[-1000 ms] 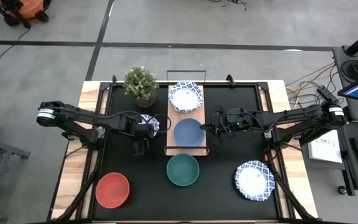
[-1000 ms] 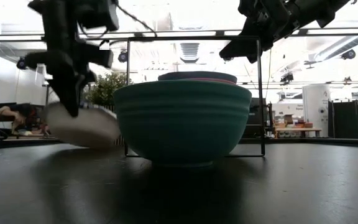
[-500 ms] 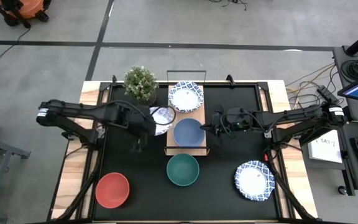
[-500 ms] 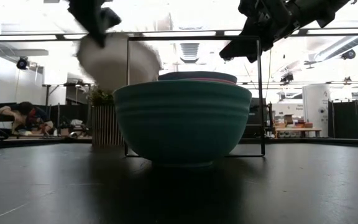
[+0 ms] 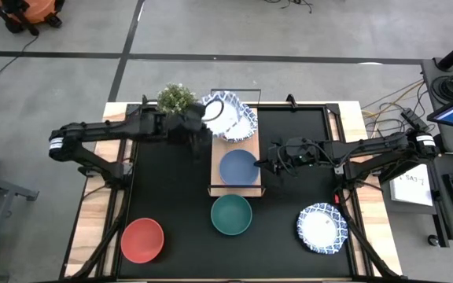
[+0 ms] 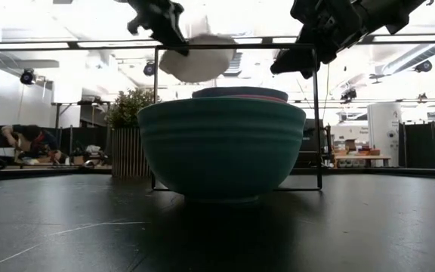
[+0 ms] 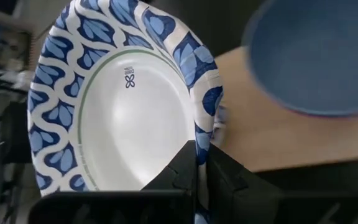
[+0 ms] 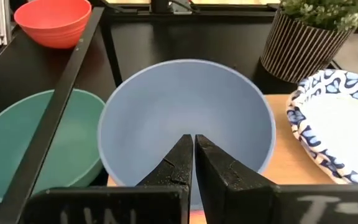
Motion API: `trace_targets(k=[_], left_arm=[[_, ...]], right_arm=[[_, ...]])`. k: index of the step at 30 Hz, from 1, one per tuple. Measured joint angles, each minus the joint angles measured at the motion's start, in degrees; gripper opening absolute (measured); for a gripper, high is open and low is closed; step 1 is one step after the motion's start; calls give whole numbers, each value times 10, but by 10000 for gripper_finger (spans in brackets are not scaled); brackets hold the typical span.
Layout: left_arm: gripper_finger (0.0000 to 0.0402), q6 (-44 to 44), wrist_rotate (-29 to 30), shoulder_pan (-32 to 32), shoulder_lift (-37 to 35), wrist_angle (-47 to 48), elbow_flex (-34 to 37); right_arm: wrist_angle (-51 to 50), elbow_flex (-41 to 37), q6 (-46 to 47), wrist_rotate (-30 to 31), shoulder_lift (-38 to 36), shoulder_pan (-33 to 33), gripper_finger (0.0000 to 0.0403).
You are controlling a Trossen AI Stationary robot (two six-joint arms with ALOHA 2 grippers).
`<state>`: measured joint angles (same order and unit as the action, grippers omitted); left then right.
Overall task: Place and stack bowls onto a shelf
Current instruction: Stack the white paper bowl on top of the white paper bowl on the shelf
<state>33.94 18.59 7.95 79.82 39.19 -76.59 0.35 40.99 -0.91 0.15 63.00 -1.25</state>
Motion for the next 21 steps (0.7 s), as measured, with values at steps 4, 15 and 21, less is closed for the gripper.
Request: trace_targets(k=[4,15,21], left_arm=[[0,9,0,38,28,-88,18],[0,26,-1,78,135,-143,14],[0,25,-33,83,159,-146,14]], right_arm=[[-8,0,-1,-2,-2,10,9],[-9,-2,1,-1,-20,14,9],[-14,-4,8,-1,-20,14,9]])
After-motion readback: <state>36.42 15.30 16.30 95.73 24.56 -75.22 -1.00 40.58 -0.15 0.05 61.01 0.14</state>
